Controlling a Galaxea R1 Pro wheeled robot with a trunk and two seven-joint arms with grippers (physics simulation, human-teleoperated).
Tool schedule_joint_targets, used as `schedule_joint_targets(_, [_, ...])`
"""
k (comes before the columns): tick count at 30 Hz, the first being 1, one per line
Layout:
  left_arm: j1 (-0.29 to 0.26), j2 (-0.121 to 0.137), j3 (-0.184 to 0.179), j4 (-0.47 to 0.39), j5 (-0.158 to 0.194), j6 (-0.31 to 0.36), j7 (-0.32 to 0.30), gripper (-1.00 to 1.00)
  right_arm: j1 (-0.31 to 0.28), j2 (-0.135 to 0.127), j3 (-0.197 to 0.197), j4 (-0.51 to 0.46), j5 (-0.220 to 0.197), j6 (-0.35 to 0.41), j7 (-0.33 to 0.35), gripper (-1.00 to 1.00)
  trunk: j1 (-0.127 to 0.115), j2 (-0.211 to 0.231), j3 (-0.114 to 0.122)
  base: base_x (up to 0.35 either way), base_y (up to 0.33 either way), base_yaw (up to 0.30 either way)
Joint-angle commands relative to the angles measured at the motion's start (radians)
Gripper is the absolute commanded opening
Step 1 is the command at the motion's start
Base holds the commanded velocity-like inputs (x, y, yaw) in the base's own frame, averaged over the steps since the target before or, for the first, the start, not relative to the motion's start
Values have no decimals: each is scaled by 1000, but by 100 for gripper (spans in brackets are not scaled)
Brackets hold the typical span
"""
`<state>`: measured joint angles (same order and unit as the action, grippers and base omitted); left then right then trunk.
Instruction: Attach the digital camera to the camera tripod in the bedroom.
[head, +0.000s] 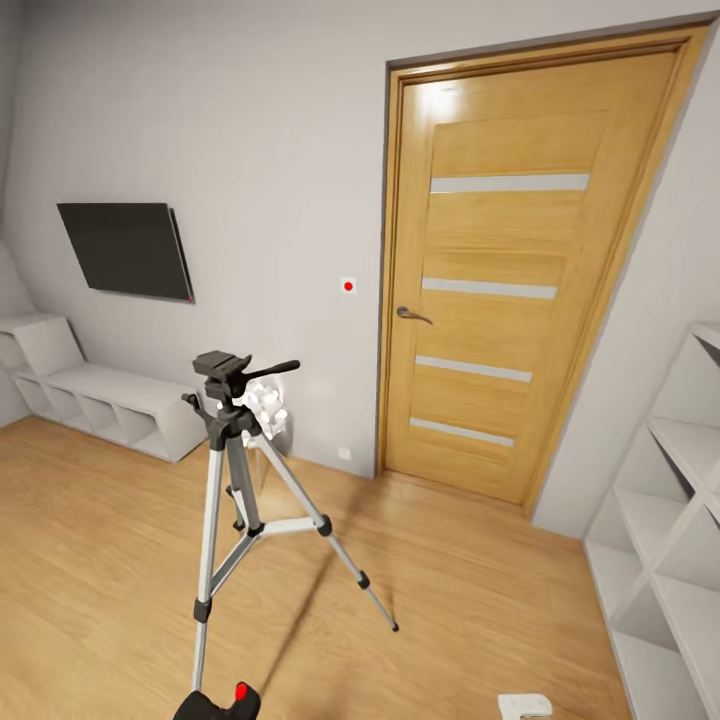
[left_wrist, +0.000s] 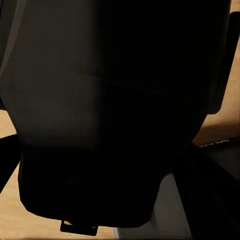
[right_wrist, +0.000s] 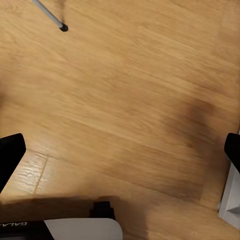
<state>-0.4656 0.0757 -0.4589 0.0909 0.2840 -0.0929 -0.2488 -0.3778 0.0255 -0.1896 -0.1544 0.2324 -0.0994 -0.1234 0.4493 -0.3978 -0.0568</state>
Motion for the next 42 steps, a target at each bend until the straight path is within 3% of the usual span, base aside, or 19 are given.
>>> schedule_joint_targets(1, [-1,-1,-8,4,10,-7,-6,-100,-1,1,-8,1,10,-3,-2,100,1,-2,-2,110,-71,9])
schedule_joint_targets(16, [6,-4,-9,4,9,-7,8,-100,-1,1,-8,1,10,-3,-2,100,1,-2,-2,218,-181,27])
schedule_joint_targets(42, [9,-7,-9,4,7,-7,8,-100,-1,1,-8,2,10,-3,-2,100,1,-2,-2,16,-26,244])
